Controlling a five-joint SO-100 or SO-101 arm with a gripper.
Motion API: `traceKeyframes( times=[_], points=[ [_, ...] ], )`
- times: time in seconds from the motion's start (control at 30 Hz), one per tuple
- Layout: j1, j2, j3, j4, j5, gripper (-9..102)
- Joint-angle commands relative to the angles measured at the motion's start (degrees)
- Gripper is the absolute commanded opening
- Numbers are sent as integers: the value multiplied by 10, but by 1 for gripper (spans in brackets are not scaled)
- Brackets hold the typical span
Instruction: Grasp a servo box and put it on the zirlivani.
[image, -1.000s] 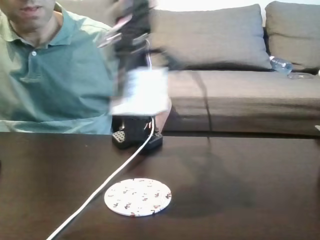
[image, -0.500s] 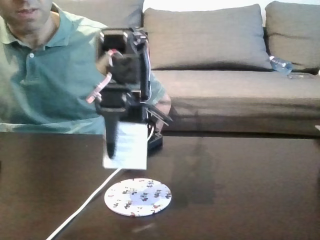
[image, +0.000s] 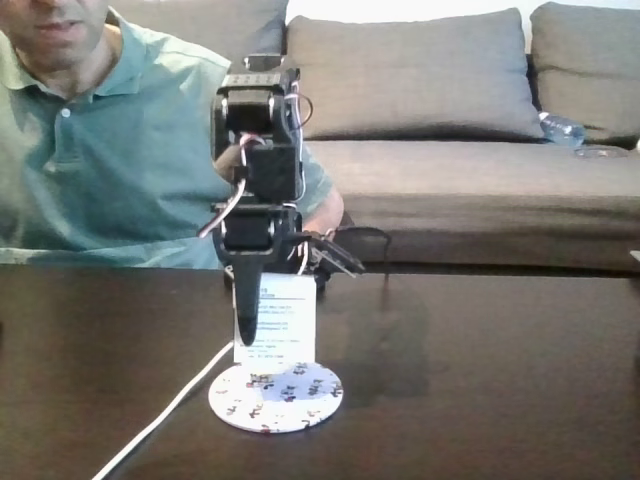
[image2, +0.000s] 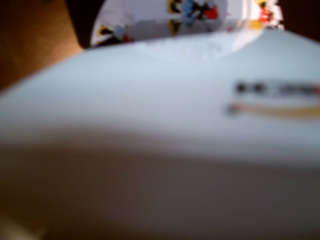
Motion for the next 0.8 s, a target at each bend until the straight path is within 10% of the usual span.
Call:
traceKeyframes(
  times=[0.0,0.77],
  points=[
    [11,16,13,-27,4,13],
    [14,15,61,-87,4,20]
  ],
)
